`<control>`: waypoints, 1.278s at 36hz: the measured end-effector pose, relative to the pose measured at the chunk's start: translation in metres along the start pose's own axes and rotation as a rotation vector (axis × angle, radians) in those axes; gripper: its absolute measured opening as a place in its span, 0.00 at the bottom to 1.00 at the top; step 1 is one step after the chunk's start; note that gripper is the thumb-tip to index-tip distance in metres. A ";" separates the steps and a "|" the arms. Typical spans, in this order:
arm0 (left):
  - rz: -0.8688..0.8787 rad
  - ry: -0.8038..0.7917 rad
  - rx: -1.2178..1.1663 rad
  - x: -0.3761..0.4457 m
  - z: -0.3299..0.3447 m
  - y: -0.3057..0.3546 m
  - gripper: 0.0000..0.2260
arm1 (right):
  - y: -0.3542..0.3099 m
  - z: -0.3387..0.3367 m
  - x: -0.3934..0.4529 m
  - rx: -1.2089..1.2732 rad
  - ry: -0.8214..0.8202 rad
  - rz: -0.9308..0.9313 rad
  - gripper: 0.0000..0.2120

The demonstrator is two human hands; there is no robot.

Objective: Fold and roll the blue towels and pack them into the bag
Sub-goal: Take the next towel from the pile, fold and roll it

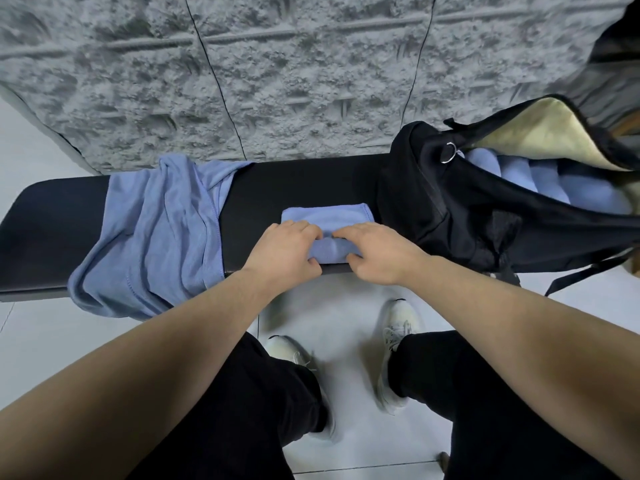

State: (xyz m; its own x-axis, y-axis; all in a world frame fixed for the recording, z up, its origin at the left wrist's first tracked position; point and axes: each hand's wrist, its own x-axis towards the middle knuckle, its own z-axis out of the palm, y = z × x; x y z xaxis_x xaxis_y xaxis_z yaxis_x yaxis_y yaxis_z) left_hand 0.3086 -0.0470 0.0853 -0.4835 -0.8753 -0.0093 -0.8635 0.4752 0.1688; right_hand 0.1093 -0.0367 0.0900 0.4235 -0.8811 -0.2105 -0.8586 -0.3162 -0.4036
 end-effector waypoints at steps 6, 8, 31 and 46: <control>-0.066 -0.019 -0.123 0.001 0.001 -0.002 0.07 | -0.003 -0.001 -0.003 0.000 0.012 0.038 0.19; -0.081 -0.025 -0.137 0.003 0.003 -0.005 0.02 | -0.002 0.001 -0.003 -0.046 0.063 0.006 0.17; 0.048 0.010 -0.043 0.003 0.001 -0.012 0.22 | 0.014 0.004 0.016 0.075 0.023 -0.009 0.16; 0.047 -0.153 -0.058 -0.001 -0.005 -0.004 0.16 | 0.005 -0.006 0.003 0.107 -0.051 0.058 0.13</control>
State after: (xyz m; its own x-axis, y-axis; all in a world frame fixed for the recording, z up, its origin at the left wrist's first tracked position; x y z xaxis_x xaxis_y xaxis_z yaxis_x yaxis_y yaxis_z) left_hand 0.3137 -0.0483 0.0894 -0.5434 -0.8261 -0.1491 -0.8317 0.5058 0.2289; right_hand 0.1048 -0.0429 0.0928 0.3902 -0.8770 -0.2806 -0.8476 -0.2231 -0.4814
